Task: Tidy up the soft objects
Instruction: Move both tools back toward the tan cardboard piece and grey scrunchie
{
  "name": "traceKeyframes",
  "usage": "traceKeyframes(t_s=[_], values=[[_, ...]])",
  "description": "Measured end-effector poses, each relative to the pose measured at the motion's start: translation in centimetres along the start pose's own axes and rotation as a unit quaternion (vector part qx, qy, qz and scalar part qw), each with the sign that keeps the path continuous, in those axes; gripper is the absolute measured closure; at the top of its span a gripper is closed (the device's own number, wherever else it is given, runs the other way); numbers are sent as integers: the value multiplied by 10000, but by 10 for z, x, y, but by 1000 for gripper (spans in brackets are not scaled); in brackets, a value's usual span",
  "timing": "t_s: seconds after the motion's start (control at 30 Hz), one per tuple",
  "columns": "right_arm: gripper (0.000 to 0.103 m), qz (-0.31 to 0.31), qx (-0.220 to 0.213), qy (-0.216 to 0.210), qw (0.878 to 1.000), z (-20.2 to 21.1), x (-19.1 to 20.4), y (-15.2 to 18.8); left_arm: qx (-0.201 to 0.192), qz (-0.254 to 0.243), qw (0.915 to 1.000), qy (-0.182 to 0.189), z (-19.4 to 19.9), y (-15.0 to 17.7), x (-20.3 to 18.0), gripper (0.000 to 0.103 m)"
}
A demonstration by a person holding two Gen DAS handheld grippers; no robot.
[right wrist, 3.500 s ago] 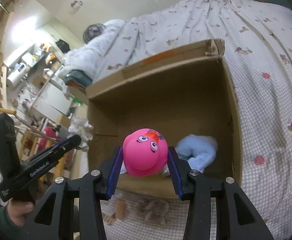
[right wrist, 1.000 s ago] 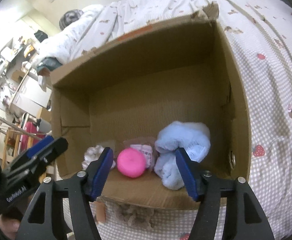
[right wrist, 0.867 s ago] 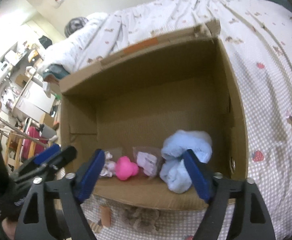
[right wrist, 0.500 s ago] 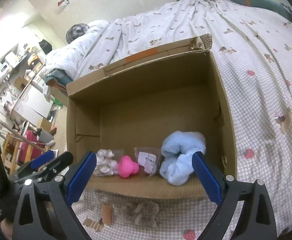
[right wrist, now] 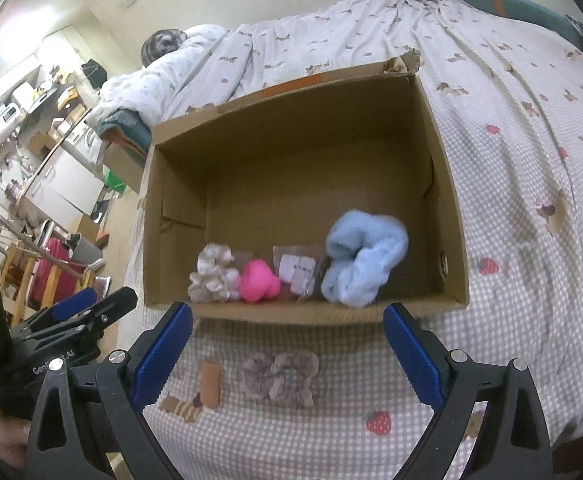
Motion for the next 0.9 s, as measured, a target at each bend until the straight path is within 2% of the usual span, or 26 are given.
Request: traceKeyframes(t_s=[0.27, 0.43, 0.67, 0.9], values=[[1, 2, 150, 34, 9999, 2, 2, 21, 211, -30, 9998, -63, -1, 21, 4, 14], [1, -136, 410, 45, 9991, -7, -2, 37, 368, -90, 9992, -158, -8, 31, 6, 14], [1, -26, 520, 126, 9986, -8, -4, 48, 548, 14, 9984, -159, -17, 40, 14, 14], [1, -177, 677, 189, 9974, -11, -19, 56, 693, 203, 9972, -181, -31, 45, 25, 15]])
Point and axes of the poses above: each gripper's, at about its wrist camera, not at the fingertips, and z roughly against the way its jaws point, x to its left, y to its underside, the point moved 5 cm from there along -z, roughly the way its jaws point
